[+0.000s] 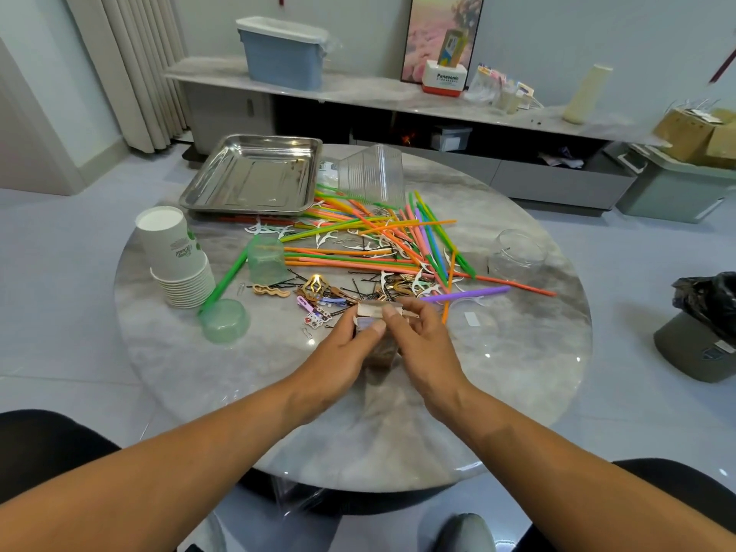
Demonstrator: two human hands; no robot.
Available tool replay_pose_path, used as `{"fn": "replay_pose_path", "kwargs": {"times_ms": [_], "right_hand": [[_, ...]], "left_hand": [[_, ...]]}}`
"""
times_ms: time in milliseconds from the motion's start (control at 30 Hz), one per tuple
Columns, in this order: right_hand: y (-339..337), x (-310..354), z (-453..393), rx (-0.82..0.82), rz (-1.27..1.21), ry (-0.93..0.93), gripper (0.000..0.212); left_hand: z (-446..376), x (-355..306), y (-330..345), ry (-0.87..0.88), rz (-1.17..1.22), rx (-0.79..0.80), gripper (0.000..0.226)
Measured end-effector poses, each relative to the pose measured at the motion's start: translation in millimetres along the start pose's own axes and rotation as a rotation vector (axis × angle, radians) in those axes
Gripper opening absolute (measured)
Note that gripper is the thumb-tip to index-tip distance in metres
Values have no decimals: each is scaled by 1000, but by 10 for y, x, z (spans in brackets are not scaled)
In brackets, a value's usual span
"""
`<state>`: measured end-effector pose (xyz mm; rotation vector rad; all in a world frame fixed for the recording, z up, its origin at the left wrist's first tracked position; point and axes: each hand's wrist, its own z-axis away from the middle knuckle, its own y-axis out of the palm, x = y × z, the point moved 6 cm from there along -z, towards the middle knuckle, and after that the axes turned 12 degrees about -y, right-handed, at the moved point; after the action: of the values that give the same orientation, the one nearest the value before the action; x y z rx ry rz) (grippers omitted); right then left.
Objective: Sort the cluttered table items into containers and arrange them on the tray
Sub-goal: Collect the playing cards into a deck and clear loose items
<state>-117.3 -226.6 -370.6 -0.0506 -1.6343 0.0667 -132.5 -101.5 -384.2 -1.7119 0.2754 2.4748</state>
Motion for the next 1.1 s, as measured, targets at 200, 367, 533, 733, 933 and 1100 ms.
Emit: {"fn": "replay_pose_path", "kwargs": {"times_ms": [200,367,533,733,933,1100], "right_hand": [[68,-34,111,89,41,18,42],[67,-88,70,85,-7,95,38],[-3,-186,40,59,-142,157,51],[25,-170,80,98,-15,69,42],[38,-34,51,106,12,-60,35],[21,-4,29,103,-5,-63,33]], "left_hand": [[-2,-10,-11,-45,-57,-92,34],[-44,-25,-15,-36,-56,-145,25],[-73,-17,-12,-68,-42,-136,26],[-17,-53,23,-43,-98,-104,23],[-91,-62,-35,-126,222,-15,41],[-49,-28,-41,-36,89,-79,53]]}}
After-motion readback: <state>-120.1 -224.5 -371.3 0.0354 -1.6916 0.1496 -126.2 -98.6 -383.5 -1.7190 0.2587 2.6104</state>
